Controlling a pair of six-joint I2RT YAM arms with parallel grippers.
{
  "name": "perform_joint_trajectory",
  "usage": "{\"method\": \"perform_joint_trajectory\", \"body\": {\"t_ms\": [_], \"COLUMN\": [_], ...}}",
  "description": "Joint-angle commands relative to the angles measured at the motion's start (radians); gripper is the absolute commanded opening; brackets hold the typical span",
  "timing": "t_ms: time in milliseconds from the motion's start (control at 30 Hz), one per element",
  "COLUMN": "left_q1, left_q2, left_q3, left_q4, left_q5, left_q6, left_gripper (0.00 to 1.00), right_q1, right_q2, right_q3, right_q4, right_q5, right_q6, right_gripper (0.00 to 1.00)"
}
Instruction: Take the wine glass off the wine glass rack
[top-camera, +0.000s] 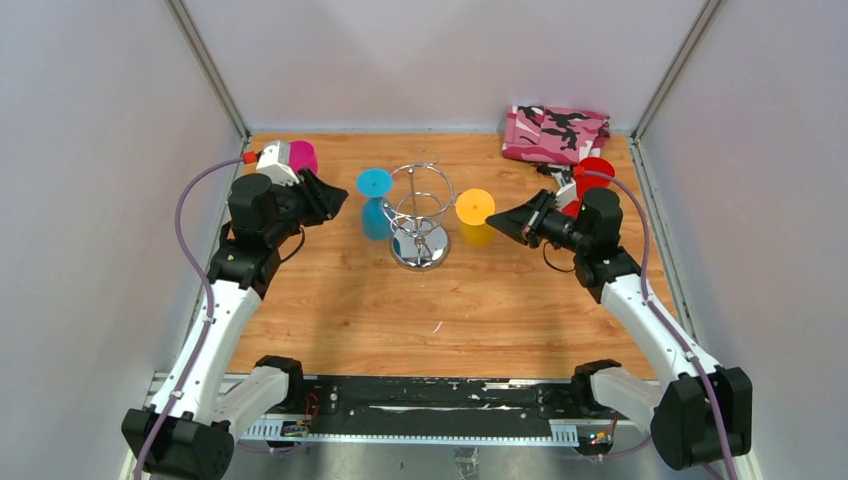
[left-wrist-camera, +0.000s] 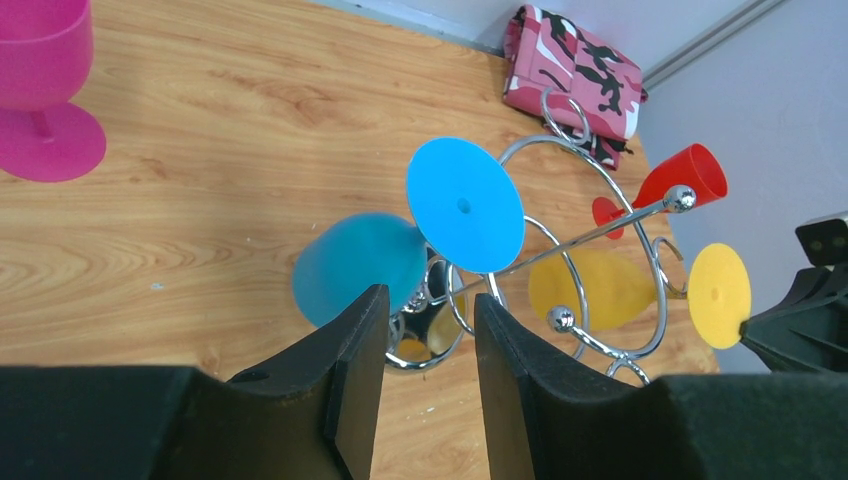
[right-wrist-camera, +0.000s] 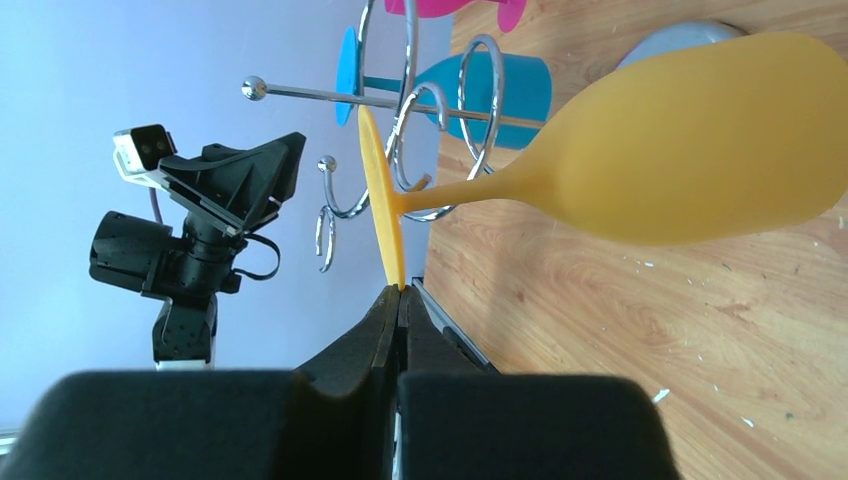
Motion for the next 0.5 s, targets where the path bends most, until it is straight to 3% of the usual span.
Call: {"method": "perform_joint_trajectory", "body": {"t_ms": [0, 167, 333, 467], "left_q1": [-0.005, -0.005, -0.005, -0.007], "left_q2": [-0.012, -0.033, -0.070, -0.086], "left_q3": [-0.017, 0.000, 0.059, 0.117], "left_q4": [0.025, -0.002, -0.094, -0.122], "left_q5": [0.006, -0.018, -0.155, -0.229], "left_q6": [-0.002, 0.013, 0.053, 0.071], "left_gripper": [0.42, 0.42, 0.42, 0.42], "right_q1": [0.014, 0.014, 0.014, 0.014], "right_q2": [-0.055, -0.147, -0.190, -0.181], "right_q3": [-0.022, 0.037, 0.203, 0.303], "right_q4": [-0.064, -0.256, -0.471, -0.505], "right_q5": [0.019, 0.118, 0.249, 0.333], "right_q6": [-0.033, -0.131, -0.278, -0.331], "right_gripper": [0.00, 0.00, 0.00, 0.00]}}
